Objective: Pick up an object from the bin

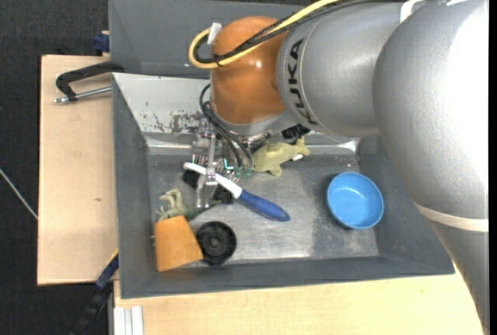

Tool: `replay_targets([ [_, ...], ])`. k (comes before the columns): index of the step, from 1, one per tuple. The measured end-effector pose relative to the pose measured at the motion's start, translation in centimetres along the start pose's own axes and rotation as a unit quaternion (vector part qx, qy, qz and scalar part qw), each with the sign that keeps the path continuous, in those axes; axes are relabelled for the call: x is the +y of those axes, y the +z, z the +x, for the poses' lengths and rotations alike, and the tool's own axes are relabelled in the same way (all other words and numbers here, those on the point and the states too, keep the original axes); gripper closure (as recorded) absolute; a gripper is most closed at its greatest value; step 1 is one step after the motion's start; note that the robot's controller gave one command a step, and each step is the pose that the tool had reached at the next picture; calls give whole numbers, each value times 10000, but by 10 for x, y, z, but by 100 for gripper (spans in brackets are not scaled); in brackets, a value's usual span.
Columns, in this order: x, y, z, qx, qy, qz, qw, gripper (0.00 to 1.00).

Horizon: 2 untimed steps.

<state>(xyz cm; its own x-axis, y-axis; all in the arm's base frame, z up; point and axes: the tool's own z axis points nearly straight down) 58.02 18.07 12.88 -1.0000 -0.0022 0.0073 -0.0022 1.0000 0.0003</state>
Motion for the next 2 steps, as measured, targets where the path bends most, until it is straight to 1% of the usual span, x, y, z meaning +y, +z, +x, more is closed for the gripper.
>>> replay_targets([
  [1,-8,41,3,-27,756,5,9971,0],
  [2,-6,43,2,-71,759,-23,9971,100],
])
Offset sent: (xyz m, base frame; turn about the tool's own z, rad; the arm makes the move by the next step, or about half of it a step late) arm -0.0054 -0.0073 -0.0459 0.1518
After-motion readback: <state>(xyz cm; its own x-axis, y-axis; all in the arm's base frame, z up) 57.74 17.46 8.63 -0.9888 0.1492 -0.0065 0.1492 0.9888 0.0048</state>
